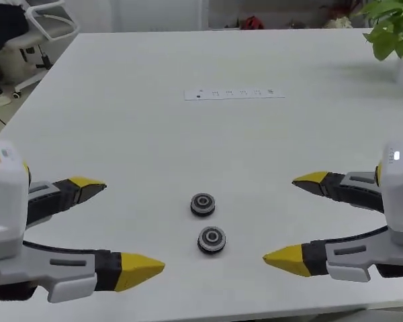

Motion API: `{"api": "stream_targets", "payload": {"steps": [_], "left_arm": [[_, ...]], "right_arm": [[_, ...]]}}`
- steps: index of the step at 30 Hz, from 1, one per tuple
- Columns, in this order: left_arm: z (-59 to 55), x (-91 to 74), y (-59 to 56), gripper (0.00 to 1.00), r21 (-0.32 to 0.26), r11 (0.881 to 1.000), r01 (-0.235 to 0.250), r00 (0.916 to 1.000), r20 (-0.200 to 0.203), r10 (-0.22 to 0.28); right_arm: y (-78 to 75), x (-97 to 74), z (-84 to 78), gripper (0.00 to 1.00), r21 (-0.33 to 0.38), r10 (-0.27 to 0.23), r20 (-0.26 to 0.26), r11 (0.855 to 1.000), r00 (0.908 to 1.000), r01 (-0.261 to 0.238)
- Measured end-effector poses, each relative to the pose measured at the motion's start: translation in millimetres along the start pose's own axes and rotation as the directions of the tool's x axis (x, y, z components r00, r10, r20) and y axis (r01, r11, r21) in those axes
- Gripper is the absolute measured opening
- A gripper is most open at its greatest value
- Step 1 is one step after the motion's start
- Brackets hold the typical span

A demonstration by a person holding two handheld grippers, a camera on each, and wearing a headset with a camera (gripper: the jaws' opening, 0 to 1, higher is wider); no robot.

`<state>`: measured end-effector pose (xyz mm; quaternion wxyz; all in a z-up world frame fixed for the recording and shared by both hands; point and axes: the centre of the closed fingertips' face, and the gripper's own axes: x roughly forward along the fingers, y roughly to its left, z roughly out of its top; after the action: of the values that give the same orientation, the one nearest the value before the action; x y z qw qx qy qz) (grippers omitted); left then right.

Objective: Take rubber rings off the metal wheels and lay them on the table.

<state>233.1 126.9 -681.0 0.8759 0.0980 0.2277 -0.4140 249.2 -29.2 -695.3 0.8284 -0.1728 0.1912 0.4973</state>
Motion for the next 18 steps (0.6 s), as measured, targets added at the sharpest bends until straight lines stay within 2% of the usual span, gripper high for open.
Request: {"api": "stream_targets", "payload": {"steps": [7,18], "left_arm": [[2.9,1.7,8.1,0.90,0.016,1.000,-0.007,1.0000,0.002,0.007],[2.4,6.2,21.2,0.89,0.023,1.000,-0.017,0.9999,-0.002,0.017]], "right_arm": [[-10.5,3.1,6.8,0.72,-0.002,0.005,0.021,1.000,0.9998,-0.005],[-24.8,8.1,4.1,0.72,0.012,0.007,0.029,1.000,0.9996,-0.007]]}}
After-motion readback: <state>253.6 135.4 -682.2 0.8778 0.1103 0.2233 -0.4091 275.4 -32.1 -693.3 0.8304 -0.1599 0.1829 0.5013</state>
